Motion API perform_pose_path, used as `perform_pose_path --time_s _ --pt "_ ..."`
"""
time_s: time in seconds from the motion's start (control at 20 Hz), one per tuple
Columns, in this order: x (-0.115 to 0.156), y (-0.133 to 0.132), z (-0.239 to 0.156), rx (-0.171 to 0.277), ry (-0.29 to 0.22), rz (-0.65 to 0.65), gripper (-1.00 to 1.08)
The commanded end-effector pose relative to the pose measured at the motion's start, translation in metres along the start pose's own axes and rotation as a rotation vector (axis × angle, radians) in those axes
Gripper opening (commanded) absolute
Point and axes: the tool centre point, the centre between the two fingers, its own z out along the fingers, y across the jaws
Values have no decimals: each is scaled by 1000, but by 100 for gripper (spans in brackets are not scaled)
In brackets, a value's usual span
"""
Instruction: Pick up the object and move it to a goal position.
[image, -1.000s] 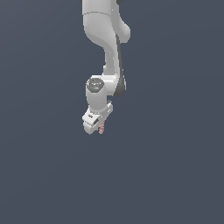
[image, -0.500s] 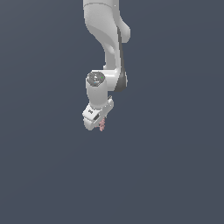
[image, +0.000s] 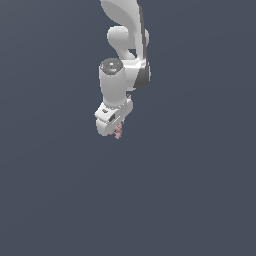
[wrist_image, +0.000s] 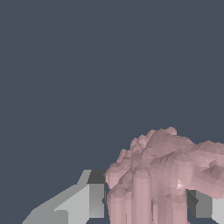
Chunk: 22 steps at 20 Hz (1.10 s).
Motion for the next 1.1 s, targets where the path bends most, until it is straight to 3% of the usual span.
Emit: perform_pose_path --time_s 0.0,0.55,1.05 --pt "0 -8 -22 0 0 0 -100" --pt "-1 -34 -103 1 1 0 -100" --pt "-1 -41 -129 2 1 0 -100"
